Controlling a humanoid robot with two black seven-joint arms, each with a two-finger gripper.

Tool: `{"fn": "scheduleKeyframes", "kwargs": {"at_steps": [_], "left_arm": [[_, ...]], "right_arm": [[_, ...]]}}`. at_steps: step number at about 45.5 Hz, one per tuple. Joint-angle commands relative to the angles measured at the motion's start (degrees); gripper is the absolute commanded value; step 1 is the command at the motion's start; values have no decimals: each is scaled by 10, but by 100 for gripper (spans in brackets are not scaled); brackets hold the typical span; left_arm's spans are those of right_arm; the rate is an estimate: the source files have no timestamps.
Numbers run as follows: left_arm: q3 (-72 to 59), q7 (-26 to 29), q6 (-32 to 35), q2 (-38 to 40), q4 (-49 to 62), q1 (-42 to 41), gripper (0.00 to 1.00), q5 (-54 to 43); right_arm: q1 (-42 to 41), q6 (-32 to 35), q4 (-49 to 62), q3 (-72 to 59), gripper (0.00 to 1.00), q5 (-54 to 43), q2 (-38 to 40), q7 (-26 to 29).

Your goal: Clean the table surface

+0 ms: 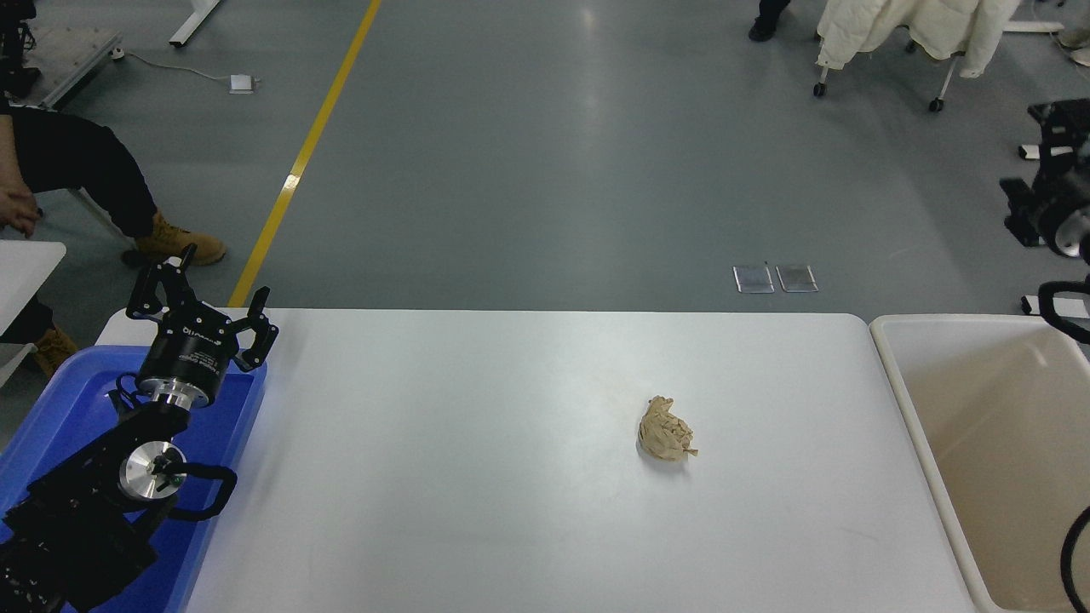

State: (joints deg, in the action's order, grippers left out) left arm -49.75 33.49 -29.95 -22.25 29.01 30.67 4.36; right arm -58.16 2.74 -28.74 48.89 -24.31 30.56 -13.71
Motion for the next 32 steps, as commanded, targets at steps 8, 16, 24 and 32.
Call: {"fn": "scheduleKeyframes", "kwargs": {"at_steps": [8, 16, 24, 32], "left_arm": [[0, 0, 0, 0, 0, 0, 100, 0], [0, 0, 0, 0, 0, 0, 100, 0], [0, 0, 1, 0, 0, 0, 100, 0], [0, 0, 0, 0, 0, 0, 100, 0]], "right_arm": [[92, 15, -83, 225, 99, 1, -74, -4], [154, 30, -83, 227, 99, 1, -105, -48], [218, 57, -82, 226, 99, 1, -138, -74], [249, 73, -80, 221, 99, 1, -144, -75]]}}
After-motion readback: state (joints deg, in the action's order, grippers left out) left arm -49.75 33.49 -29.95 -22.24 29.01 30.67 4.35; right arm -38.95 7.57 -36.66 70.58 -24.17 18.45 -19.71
